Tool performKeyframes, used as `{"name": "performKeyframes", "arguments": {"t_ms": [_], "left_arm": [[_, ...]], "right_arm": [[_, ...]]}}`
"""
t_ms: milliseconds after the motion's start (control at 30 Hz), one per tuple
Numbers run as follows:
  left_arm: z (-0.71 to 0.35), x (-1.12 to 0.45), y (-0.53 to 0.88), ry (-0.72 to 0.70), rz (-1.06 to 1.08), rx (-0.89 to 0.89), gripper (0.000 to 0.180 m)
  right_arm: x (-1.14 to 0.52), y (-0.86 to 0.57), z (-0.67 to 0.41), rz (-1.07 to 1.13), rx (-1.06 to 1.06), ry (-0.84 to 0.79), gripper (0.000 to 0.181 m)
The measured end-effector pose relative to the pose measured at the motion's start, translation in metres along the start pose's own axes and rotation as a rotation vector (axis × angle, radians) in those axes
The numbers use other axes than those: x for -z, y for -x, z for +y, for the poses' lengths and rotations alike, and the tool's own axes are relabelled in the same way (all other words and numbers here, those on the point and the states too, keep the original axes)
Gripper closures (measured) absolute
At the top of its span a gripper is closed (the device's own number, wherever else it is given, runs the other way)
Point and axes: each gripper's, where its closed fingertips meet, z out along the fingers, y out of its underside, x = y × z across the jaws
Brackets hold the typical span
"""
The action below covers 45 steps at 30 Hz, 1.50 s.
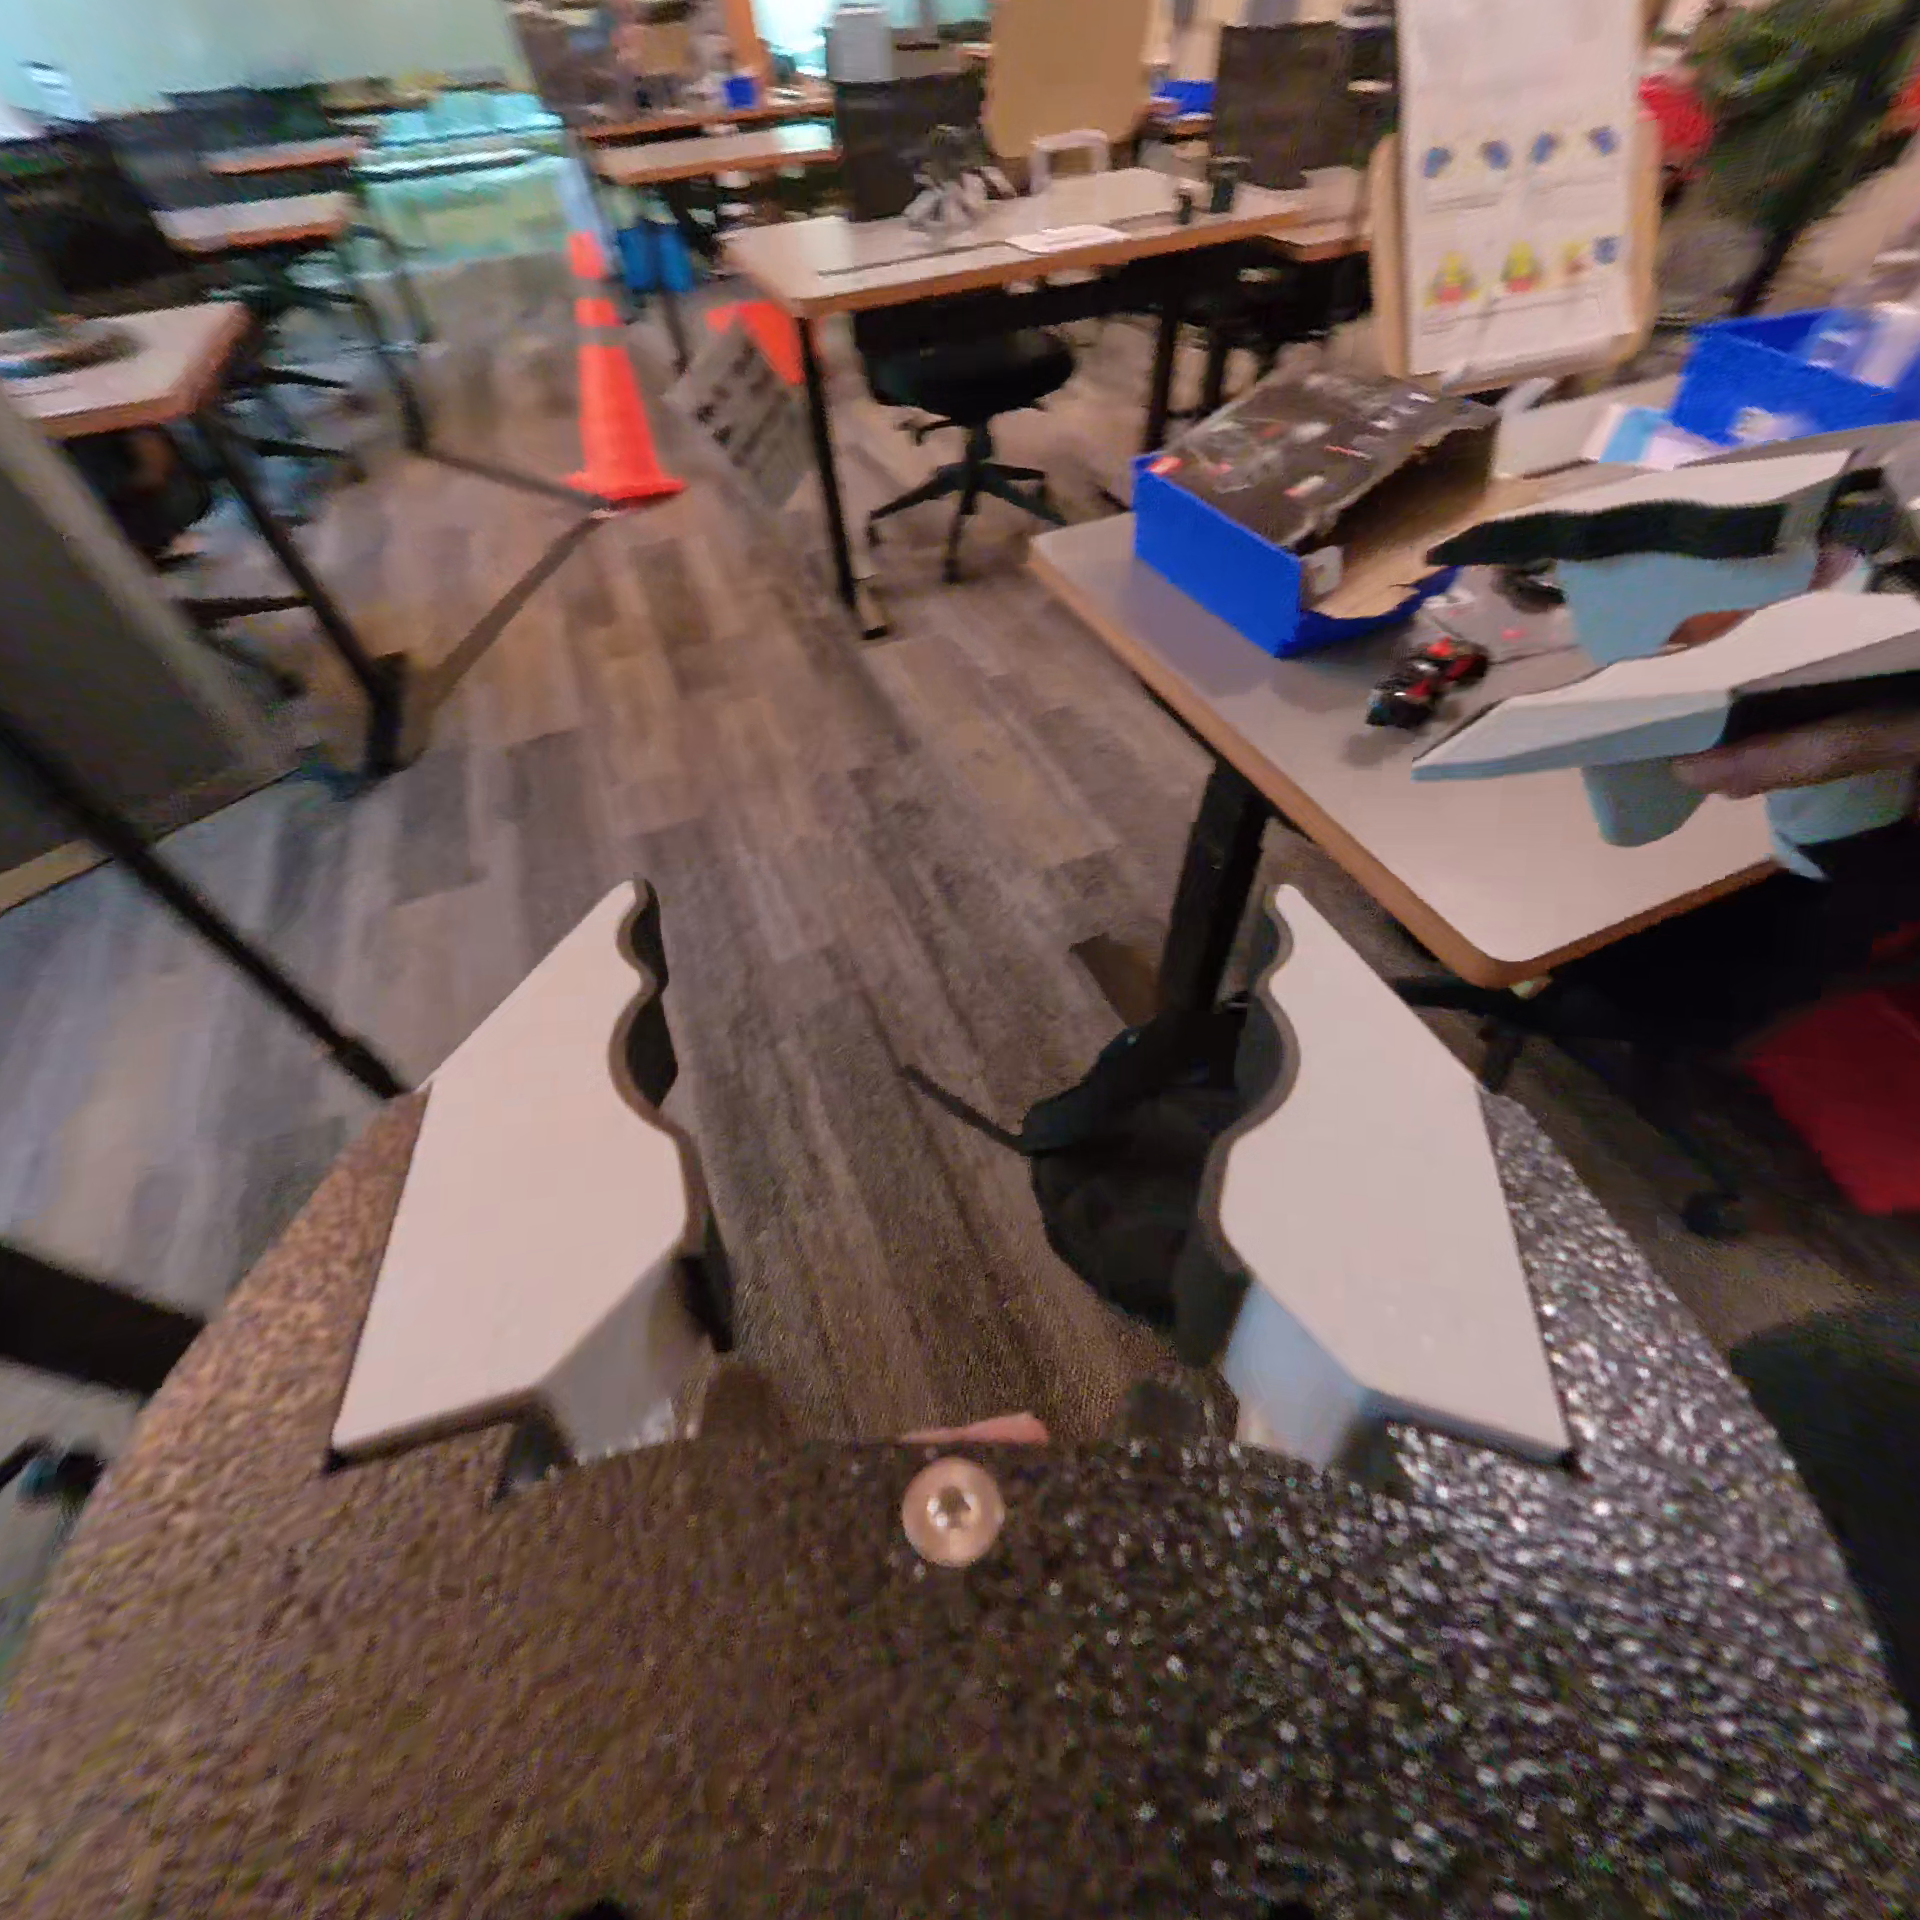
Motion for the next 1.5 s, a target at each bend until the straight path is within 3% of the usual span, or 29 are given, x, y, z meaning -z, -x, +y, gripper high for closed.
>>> {"name": "performKeyframes", "arguments": {"t_ms": [167,300,600,967,1067,1500], "left_arm": [[-0.021,-0.122,0.043,-0.034,0.141,-0.11,0.075],[-0.046,-0.231,0.089,-0.058,0.193,-0.073,0.077],[-0.165,-0.484,0.24,-0.116,0.148,-0.026,0.076],[-0.294,-0.791,0.412,-0.277,0.117,-0.016,0.077],[-0.315,-0.872,0.48,-0.309,0.082,0.02,0.078],[-0.331,-1.101,0.686,-0.159,0.208,0.057,0.078]], "right_arm": [[-0.072,-0.083,-0.013,0.162,-0.07,-0.02,0.071],[-0.157,-0.151,-0.037,0.194,-0.073,-0.06,0.074],[-0.358,-0.305,-0.153,0.124,-0.01,-0.143,0.074],[-0.546,-0.502,-0.262,0.279,0.047,-0.202,0.076],[-0.605,-0.561,-0.282,0.341,0.072,-0.149,0.074],[-0.786,-0.786,-0.264,0.539,-0.172,-0.013,0.07]]}}
